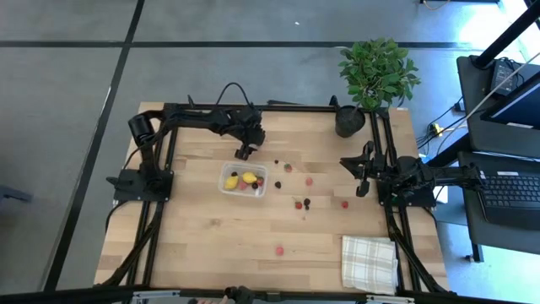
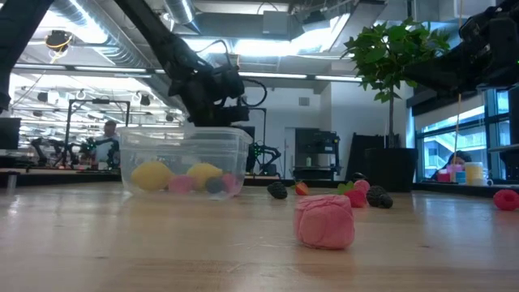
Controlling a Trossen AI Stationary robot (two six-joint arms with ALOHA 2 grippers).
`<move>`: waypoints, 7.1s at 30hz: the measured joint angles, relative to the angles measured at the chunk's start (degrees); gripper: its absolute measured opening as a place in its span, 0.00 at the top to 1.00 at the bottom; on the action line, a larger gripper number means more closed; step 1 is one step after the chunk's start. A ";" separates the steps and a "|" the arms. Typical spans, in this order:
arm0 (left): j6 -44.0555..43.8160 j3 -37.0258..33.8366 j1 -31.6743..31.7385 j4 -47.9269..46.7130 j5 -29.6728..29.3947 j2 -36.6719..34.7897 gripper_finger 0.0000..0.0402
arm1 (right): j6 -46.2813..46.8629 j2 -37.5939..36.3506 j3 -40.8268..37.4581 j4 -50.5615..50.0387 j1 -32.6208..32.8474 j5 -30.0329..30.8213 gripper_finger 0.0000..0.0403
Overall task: Pick and placing Produce into tupperware
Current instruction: Put the red cherry into the transparent bin
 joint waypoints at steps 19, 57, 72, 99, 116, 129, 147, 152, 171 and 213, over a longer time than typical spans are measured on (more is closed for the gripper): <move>-4.54 -0.02 -0.07 -0.16 0.11 2.49 0.35 | 0.13 0.02 0.00 0.04 -0.02 0.00 0.87; -7.36 0.04 -0.17 0.96 0.66 4.25 0.35 | 0.31 0.02 0.00 -0.52 -0.01 0.00 0.87; -7.36 -0.02 -0.37 0.74 0.45 4.27 0.45 | 0.37 0.02 0.00 -0.52 0.00 0.00 0.87; -7.40 -0.07 -0.49 1.37 0.22 4.38 0.68 | 0.22 0.02 0.00 -0.52 -0.02 0.00 0.87; -7.36 -0.07 -1.22 1.37 -0.24 4.36 0.78 | 0.20 0.02 -0.02 -0.50 0.00 0.00 0.87; -7.35 -0.17 -1.42 1.11 -6.29 -1.91 0.78 | 0.22 0.02 0.00 -0.45 -0.02 0.00 0.87; -15.78 0.00 -8.52 -4.03 -6.90 -18.95 0.78 | 1.81 -0.02 0.00 0.22 -0.01 -0.01 0.87; -18.77 0.00 -13.42 -6.52 -6.86 -20.32 0.78 | 3.10 -0.02 -0.01 0.22 -0.01 0.00 0.87; -34.28 0.00 -29.51 -23.02 -9.01 -19.97 0.78 | 4.96 -0.02 0.00 0.03 -0.02 -0.02 0.87; -33.98 -2.71 -29.49 -20.68 -12.92 -11.01 0.78 | 5.83 0.02 0.00 -0.78 -0.13 -0.01 0.87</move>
